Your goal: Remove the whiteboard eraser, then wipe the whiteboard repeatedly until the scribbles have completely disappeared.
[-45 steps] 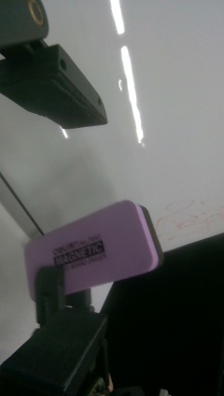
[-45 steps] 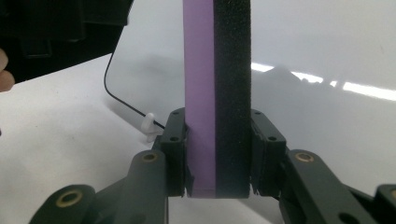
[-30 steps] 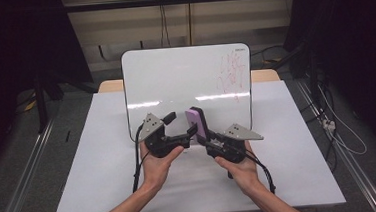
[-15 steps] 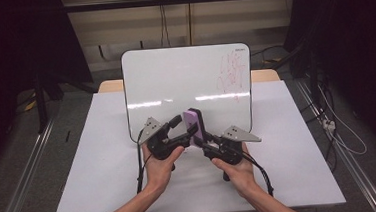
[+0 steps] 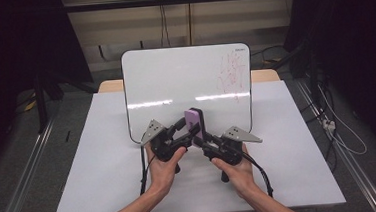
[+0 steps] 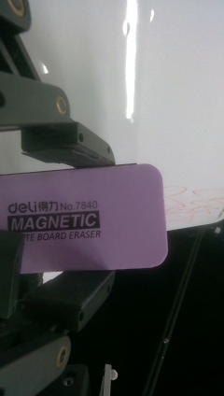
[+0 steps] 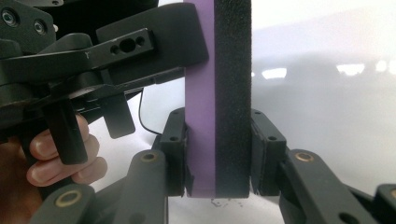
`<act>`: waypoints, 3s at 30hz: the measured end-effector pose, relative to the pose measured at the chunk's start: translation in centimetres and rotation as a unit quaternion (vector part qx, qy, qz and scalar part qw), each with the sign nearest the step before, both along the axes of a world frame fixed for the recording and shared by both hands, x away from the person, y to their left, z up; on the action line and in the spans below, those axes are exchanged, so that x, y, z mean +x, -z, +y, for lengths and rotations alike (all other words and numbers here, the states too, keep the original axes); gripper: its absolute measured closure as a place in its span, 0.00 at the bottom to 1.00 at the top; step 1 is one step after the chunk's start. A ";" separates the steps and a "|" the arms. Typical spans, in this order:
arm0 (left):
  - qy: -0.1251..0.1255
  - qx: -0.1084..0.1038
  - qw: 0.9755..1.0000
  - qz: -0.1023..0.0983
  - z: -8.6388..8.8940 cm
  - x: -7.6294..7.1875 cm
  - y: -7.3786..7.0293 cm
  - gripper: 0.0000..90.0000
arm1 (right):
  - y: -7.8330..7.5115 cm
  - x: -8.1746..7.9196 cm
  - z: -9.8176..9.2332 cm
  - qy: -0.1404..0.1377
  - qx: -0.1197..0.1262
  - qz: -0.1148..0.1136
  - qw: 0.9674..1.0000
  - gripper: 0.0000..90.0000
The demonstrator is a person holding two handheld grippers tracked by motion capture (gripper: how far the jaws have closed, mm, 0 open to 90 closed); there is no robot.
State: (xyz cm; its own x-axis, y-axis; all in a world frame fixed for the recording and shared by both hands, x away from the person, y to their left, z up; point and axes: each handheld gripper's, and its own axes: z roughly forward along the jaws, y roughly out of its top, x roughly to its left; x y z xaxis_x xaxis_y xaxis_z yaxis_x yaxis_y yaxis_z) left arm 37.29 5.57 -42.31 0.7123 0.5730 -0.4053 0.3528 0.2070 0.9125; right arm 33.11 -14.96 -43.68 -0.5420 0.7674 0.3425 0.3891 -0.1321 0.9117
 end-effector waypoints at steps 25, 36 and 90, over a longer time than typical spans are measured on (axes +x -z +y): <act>0.009 0.006 1.000 0.002 -0.1 0.0 -0.1 0.46 | 0.0 -0.1 0.0 -0.017 -0.016 -0.004 1.000 0.67; -0.011 0.032 0.999 -0.015 1.2 0.6 -0.7 0.46 | 0.0 -0.4 -0.9 -0.017 -0.041 0.005 0.999 0.39; -0.022 0.250 0.966 -0.062 1.1 3.8 -7.7 0.46 | 0.8 -5.3 -13.6 0.097 -0.153 0.023 0.983 0.08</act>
